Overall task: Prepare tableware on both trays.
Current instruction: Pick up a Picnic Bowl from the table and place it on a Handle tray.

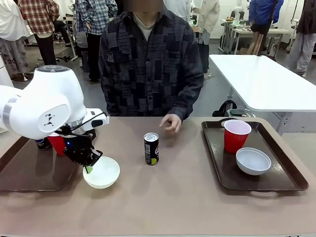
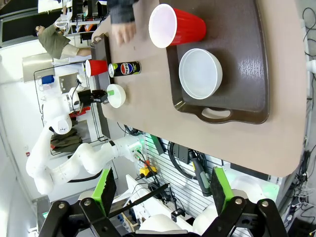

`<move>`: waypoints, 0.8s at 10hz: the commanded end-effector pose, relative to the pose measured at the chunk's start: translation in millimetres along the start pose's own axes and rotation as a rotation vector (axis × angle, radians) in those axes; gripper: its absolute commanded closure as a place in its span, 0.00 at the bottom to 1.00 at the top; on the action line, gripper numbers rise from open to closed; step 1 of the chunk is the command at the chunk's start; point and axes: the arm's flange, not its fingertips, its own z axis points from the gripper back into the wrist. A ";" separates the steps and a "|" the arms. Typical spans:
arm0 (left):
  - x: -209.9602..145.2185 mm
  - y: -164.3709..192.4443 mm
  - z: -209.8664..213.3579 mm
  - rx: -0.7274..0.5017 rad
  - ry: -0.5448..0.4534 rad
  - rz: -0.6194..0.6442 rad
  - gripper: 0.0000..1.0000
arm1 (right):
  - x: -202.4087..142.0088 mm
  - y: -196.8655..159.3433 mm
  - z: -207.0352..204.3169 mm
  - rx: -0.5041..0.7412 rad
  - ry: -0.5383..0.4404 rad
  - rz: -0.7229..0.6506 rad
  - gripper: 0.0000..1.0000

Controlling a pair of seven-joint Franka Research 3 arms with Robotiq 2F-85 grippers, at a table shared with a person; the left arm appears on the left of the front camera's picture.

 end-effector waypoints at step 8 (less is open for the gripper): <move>-56.9 153.0 69.6 -0.008 -0.114 0.249 1.00 | -1.6 0.7 -2.0 0.017 -0.011 0.011 0.00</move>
